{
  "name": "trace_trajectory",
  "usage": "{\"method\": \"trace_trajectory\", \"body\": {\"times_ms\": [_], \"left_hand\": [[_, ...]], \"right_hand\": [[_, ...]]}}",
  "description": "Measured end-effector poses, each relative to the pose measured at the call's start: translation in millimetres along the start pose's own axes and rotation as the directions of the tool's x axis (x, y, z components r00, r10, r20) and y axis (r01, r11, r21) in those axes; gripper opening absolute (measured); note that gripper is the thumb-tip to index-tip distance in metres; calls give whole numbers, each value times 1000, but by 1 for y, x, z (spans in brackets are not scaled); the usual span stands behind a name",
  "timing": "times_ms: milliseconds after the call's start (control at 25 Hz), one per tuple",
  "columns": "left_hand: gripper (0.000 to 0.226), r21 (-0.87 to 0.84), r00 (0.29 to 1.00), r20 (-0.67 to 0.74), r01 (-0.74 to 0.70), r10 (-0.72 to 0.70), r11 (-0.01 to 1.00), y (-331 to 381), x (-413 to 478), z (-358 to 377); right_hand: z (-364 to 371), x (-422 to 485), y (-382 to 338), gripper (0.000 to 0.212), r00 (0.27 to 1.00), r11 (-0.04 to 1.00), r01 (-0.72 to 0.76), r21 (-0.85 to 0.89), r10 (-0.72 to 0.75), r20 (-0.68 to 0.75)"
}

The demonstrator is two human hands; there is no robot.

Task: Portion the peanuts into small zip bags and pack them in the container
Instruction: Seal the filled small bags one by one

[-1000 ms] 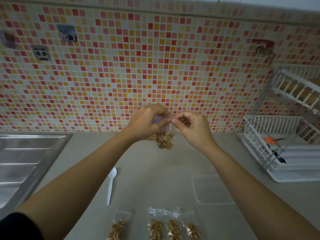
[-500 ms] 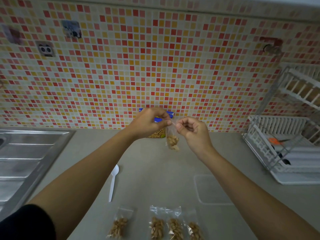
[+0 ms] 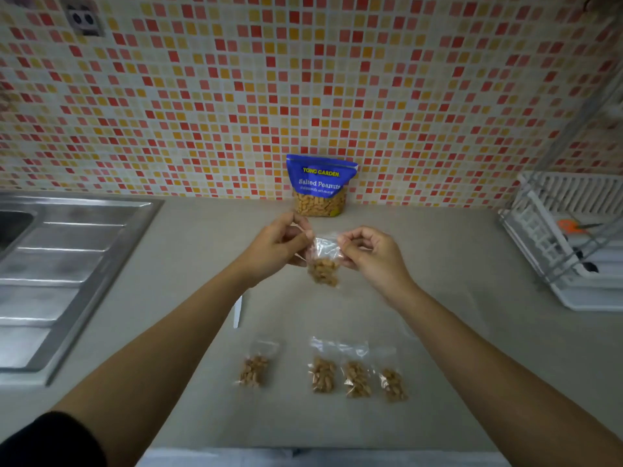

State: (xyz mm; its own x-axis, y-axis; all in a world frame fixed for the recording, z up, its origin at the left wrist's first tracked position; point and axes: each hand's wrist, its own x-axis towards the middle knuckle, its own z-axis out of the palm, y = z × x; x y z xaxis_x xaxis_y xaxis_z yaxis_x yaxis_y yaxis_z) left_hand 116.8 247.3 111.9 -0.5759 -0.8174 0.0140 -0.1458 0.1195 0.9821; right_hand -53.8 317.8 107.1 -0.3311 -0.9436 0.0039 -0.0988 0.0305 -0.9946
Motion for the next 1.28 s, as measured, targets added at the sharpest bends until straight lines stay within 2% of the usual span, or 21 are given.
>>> {"method": "trace_trajectory", "body": {"times_ms": [120,240,360,480,640,720,800,840,920,1040,1120,1280], "left_hand": [[7,76,985,-61,169,-164,983,-48,-28,4],[7,211,951,-65,309,-302,927,-92,-58,11],[8,381,929,-64,359,-363,852,-122,-79,19],[10,586,954,-97,284,-282,759,-142,-86,27],[21,791,971,-71,195,-229,580,-156,-84,33],[30,818,981,-72,162,-182,552,-156,-81,32],[32,812,995,-73,103,-75,575,-154,-74,31],[31,811,997,-50,71,-52,581,-153,-69,33],[33,834,994,45,15,-97,552,-151,-60,44],[39,918,963,156,-58,-220,393,-150,-52,73],[38,941,959,151,-66,-240,331,-152,-50,86],[31,947,970,116,-44,-213,320,-152,-45,88]], "right_hand": [[17,-24,56,13,990,990,-129,-56,132,47],[33,-49,105,9,963,960,-239,-144,253,94],[44,-64,138,7,962,904,-188,-383,248,112],[47,-66,152,9,963,761,-31,-648,197,185],[47,-60,157,22,958,548,203,-812,60,280],[37,-54,153,25,960,532,232,-815,12,281],[15,-45,149,22,966,519,223,-825,-2,259],[3,-42,149,23,962,489,221,-844,32,271],[-13,-38,151,28,936,392,222,-893,171,308],[-14,-40,154,36,902,279,271,-921,262,344],[-8,-44,158,36,904,260,289,-921,243,352],[-5,-46,161,16,933,330,265,-906,148,327]]}}
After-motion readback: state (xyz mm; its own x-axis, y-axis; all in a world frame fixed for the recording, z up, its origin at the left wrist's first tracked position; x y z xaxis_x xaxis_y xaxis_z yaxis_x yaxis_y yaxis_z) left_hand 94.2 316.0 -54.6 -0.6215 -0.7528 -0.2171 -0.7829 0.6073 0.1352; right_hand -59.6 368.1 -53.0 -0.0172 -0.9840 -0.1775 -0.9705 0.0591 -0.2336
